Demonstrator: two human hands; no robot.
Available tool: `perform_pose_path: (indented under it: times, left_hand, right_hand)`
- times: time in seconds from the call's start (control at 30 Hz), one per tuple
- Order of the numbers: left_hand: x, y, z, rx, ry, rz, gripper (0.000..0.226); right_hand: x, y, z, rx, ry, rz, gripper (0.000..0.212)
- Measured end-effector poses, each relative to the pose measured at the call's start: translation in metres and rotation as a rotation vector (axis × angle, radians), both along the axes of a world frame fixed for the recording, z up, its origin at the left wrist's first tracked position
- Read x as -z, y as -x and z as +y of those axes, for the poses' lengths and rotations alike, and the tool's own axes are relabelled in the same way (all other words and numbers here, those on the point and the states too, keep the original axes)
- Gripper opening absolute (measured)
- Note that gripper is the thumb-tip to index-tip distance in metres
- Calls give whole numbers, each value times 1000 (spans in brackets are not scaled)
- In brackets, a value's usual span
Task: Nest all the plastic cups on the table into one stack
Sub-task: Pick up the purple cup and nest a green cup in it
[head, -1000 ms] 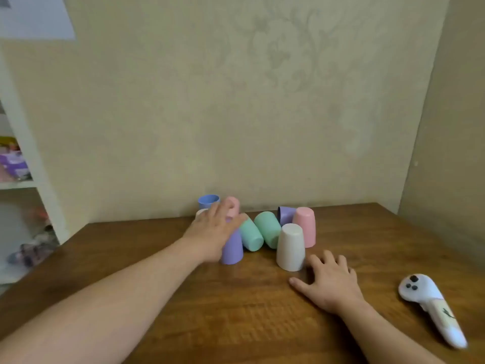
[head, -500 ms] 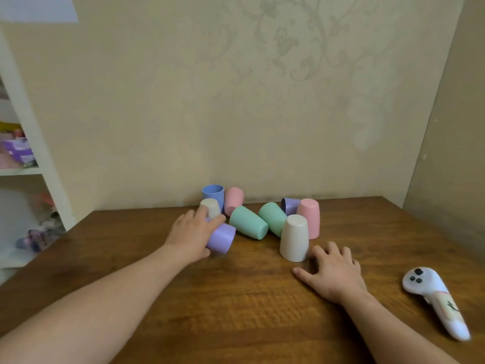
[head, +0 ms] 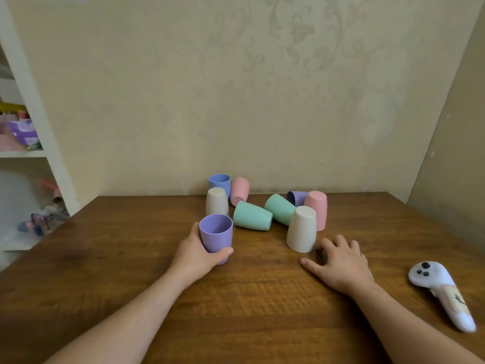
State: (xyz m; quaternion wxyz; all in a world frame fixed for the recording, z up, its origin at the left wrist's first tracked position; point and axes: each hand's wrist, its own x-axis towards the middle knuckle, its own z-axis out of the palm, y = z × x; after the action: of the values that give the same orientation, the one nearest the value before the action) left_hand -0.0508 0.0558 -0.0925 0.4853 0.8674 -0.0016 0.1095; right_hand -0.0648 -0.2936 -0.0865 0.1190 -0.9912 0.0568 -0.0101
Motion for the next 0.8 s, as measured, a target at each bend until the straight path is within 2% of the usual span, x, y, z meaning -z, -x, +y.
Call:
perform_pose_path:
  times: [0.13, 0.23, 0.3, 0.37, 0.4, 0.47, 0.53, 0.63, 0.7, 0.8]
  left_hand:
    - [3, 2, 2, -14, 8, -25, 80]
    - [8, 0, 4, -33, 15, -34, 82]
    - [9, -2, 4, -30, 24, -24, 87]
    - [10, -4, 3, -31, 30, -23, 90]
    - [10, -4, 4, -32, 35, -23, 90]
    - [11, -4, 5, -30, 45, -21, 91]
    - [10, -3, 6, -35, 48, -14, 91]
    - [10, -2, 7, -41, 67, -19, 89]
    - [10, 0, 8, -43, 76, -27, 88]
    - [11, 0, 10, -30, 96, -63, 92]
  right_hand:
    - [5, 4, -5, -9, -105, -122, 47]
    - [7, 13, -2, -32, -158, -424, 31]
    - [2, 12, 13, -171, -110, -620, 33]
    - [-13, 0, 41, -396, -66, -741, 46]
    - [-24, -9, 59, -484, -50, -732, 53]
    - [-47, -31, 95, -553, 4, -571, 72]
    - [-57, -55, 122, -554, 113, -357, 91]
    - [-44, -83, 146, -522, 254, -156, 107]
    - [-26, -85, 158, -445, 228, -91, 109]
    - [-3, -79, 167, -339, 121, -185, 92]
